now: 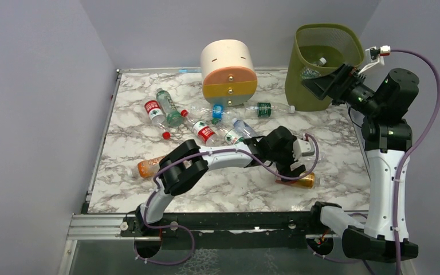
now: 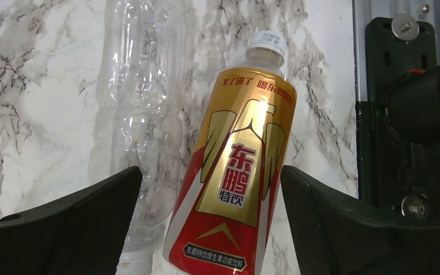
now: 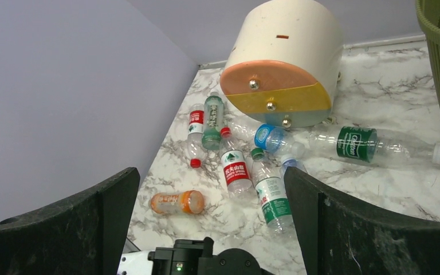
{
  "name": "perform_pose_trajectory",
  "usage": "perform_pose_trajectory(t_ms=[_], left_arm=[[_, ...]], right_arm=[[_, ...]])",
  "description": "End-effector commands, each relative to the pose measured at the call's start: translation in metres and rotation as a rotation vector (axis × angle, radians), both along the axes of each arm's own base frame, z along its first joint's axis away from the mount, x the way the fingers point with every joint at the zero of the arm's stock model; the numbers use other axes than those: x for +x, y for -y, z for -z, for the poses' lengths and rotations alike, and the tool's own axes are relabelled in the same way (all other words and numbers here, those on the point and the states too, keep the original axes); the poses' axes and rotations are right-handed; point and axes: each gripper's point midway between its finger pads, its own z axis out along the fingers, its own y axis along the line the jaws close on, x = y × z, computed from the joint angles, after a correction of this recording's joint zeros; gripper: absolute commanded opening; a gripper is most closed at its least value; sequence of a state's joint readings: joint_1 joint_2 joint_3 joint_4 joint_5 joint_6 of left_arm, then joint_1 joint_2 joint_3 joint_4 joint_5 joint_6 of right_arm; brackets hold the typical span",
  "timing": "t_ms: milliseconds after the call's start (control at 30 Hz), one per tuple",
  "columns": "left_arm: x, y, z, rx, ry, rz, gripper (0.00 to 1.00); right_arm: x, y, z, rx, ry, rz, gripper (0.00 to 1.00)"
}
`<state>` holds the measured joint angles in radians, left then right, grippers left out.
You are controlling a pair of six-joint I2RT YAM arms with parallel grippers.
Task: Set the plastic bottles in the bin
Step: Pick up the plastic bottle at the center of the board.
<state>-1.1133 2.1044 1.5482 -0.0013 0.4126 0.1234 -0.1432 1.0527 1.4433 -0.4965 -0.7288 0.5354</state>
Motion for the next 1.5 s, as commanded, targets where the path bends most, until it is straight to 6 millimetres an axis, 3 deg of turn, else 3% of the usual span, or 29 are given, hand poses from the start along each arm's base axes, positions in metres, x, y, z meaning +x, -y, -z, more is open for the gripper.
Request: perform_pose_trajectory(t_ms=[0, 400, 867, 1033, 1300, 1467], left_arm=[[-0.007, 0.009, 0.008, 0.026, 0.061, 0.025, 0.96], [-0.022, 0.002, 0.036, 0.097, 0.088, 0.002, 0.92], [-0.018, -0.009, 0.062, 0.172, 0.085, -0.036, 0.71], [-0.021, -0.013, 0.068, 0.179, 0.071, -0.038, 0.72], [-0.023, -0.021, 0.079, 0.199, 0.076, -0.033, 0.81], [-0.022, -0.022, 0.088, 0.224, 0.079, -0.024, 0.78]], right_arm=[[-0.009, -0.006, -0.004, 0.011, 0.022, -0.041, 1.00], [-0.008, -0.008, 0.005, 0.022, 0.009, -0.050, 1.00], [-0.007, -0.008, 0.011, 0.024, -0.001, -0.058, 1.00], [-0.007, -0.009, 0.012, 0.026, -0.002, -0.063, 1.00], [-0.007, -0.010, 0.013, 0.030, -0.008, -0.069, 1.00], [-0.007, -0.009, 0.014, 0.029, -0.009, -0.068, 1.00]])
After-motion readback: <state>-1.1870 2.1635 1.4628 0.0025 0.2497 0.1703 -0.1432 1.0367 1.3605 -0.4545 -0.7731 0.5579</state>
